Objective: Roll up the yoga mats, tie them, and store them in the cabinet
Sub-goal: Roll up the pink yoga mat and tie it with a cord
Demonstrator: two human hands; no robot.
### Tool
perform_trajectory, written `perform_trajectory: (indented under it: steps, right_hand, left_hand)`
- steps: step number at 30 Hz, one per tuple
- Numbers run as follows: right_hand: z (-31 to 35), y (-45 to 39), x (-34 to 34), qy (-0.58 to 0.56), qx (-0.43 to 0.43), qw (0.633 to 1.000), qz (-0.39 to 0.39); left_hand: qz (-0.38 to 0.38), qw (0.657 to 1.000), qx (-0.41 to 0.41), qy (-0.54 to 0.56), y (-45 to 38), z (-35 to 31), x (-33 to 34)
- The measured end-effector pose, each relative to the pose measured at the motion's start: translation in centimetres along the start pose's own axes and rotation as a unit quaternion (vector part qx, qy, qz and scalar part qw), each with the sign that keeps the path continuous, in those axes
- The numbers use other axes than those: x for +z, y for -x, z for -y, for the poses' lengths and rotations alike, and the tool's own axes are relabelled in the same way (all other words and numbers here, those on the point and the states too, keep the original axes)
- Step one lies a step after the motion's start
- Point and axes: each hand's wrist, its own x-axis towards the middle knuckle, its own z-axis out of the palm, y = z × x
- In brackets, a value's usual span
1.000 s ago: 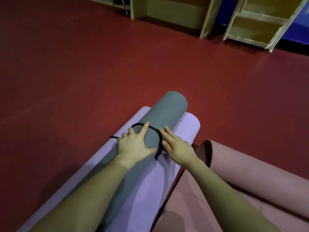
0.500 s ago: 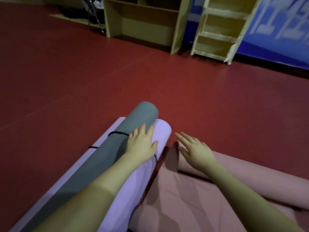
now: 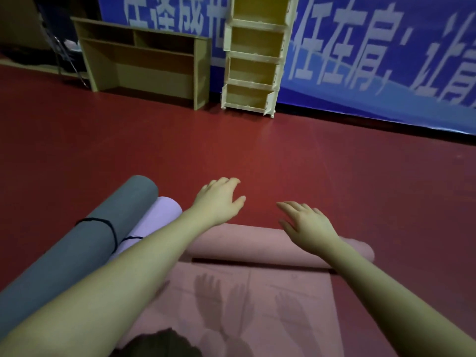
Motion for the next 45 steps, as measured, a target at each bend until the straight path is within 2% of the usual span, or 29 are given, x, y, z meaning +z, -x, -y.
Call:
perform_trajectory:
  steps: [5,11,18,23,26,31,33,36,38,41,44,45]
  right_hand:
    - [-3.1,2.1,2.2,-0.031,0.001,0.999,0.015]
    - [-4.5,4.2,9.0,-0.086,0.001,0.995,0.052]
    - [-5.8,6.1,19.1,-0.097,0.035,0.98,0.172]
    - [-4.8,7.8,23.5,-0.137,0.035,0.966,0.218]
    - [-3.2,9.1,25.4,-0.135,0.031,0.96,0.243]
    - [-0.2,12.4,26.3,-0.126,-0.019,0.958,0.257]
    - [0.9,13.8,26.3,-0.129,-0.015,0.954,0.269]
    - [2.6,16.3,26.3,-0.119,-0.02,0.96,0.252]
    - [3.4,18.0,26.4,-0.102,0.007,0.958,0.268]
    - [4.0,20.2,26.7,-0.129,0.047,0.945,0.298]
    - [4.2,21.6,26.7,-0.136,0.038,0.952,0.271]
    - [4.2,21.9,26.7,-0.116,0.027,0.964,0.237]
  left_hand:
    - [0.061,0.996,0.028,-0.055,-0.9,-2.6,1.7]
    - [0.139,0.984,0.068,-0.084,-1.7,-1.5,9.2]
    - [0.248,0.959,0.115,-0.073,-1.2,2.9,21.0]
    - [0.292,0.944,0.141,-0.067,1.9,5.1,26.4]
    - [0.281,0.943,0.166,-0.056,4.9,5.7,28.3]
    - [0.279,0.949,0.145,-0.009,11.6,5.9,29.8]
    - [0.266,0.952,0.154,-0.01,14.3,5.8,29.8]
    - [0.254,0.946,0.195,-0.045,17.4,6.0,30.0]
    - [0.233,0.941,0.233,-0.072,18.7,6.5,30.4]
    - [0.189,0.942,0.267,-0.077,19.8,6.9,31.0]
    - [0.088,0.949,0.296,-0.056,19.8,6.4,31.1]
    - [0.048,0.949,0.307,-0.062,19.6,6.2,31.2]
